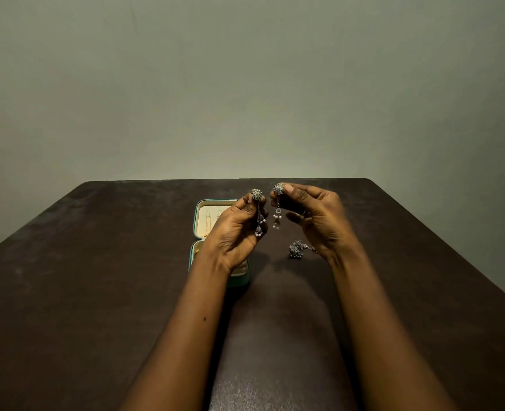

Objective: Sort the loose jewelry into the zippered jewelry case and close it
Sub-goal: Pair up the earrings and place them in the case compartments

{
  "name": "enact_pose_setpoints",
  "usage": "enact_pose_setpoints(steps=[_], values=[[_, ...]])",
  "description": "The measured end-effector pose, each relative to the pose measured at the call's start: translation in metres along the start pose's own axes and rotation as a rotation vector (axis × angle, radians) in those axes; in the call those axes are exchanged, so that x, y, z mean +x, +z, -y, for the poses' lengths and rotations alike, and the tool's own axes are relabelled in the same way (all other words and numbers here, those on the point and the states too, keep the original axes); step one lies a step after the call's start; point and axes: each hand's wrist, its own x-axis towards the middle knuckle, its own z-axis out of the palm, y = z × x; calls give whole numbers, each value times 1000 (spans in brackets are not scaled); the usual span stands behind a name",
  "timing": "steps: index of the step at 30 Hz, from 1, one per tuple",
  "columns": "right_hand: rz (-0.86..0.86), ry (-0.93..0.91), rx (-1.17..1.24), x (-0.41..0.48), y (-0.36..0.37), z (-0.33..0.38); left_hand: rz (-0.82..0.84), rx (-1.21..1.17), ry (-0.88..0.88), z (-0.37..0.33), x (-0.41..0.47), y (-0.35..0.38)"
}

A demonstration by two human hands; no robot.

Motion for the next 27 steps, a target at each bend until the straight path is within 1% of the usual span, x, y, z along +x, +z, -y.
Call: enact_pose_setpoints(steps=[7,12,16,23,27], values=[[-2,14,84,1,2,-1,-17,44,18,-1,-1,2],[-13,25,187,1,3,-1,-33,52,27,-2,-2,4],[10,28,219,-1,3,0,-69,49,35,-3,-3,5],[33,43,240,-1,4,-1,-64,48,47,-4,-5,8],[16,57,249,0,4,-3,-45,49,10,-3,-4,5]])
